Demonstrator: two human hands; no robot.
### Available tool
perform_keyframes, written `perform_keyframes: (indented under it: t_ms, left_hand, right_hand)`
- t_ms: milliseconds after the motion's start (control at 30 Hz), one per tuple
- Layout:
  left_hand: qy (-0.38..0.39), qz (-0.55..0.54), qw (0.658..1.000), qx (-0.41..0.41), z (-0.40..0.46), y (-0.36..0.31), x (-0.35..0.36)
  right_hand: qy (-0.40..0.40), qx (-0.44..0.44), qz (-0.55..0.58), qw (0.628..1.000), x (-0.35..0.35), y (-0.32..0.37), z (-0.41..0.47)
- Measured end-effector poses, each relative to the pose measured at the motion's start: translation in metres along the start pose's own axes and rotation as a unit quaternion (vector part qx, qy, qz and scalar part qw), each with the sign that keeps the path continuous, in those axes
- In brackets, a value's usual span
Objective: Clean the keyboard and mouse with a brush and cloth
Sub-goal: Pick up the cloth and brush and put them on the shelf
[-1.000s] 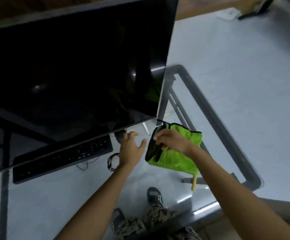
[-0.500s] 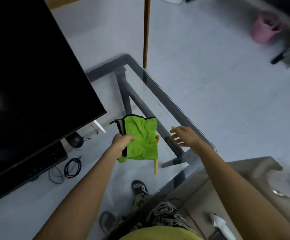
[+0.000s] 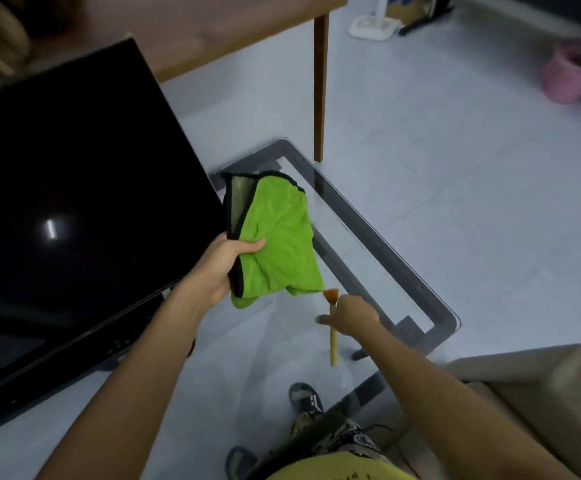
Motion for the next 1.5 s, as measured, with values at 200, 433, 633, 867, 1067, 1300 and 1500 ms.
perform_keyframes:
  t_ms: [200, 433, 633, 867, 1067, 1300, 1500]
  left_hand:
    - [-0.048, -0.014, 0.998, 0.039, -0.025, -0.032, -0.022]
    - [-0.011, -0.089, 0.988, 0.127, -0.07, -0.112, -0.014]
    - [0.06, -0.149, 0.96, 0.228, -0.109, -0.233, -0.001]
    - [0.057, -0.124, 0.955, 0.263, -0.087, -0.326, -0.01]
    - [-0.031, -0.123, 0.975, 0.181, -0.022, -0.328, -0.045]
    - [-0.347, 0.43, 0.826, 0.115, 0.014, -0.33, -0.088]
    - [-0.243, 0.723, 0.593, 0.261, 0.024, -0.337, -0.044]
  right_hand:
    - [-0.2, -0.032, 0.165, 0.965, -0.018, 0.023, -0.011]
    - [-0.477, -0.167, 0.352, 0.788, -0.181, 0.086, -0.075]
    - [-0.578, -0.283, 0.384, 0.662, -0.339, 0.16, -0.125]
    - [-0.614, -0.347, 0.319, 0.633, -0.432, 0.238, -0.152]
    - [-0.611, -0.36, 0.256, 0.657, -0.449, 0.277, -0.141]
    - [-0.584, -0.359, 0.22, 0.694, -0.449, 0.295, -0.111]
    - [-0.537, -0.337, 0.15, 0.758, -0.427, 0.305, -0.057]
Point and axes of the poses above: each hand's wrist, its own z-axis towards the middle knuckle, its own x-axis out of the palm, y = z × x, the point moved 6 cm from there along z, towards the middle knuckle, and after that the axes turned 5 degrees about -y, right-handed, at the moved point
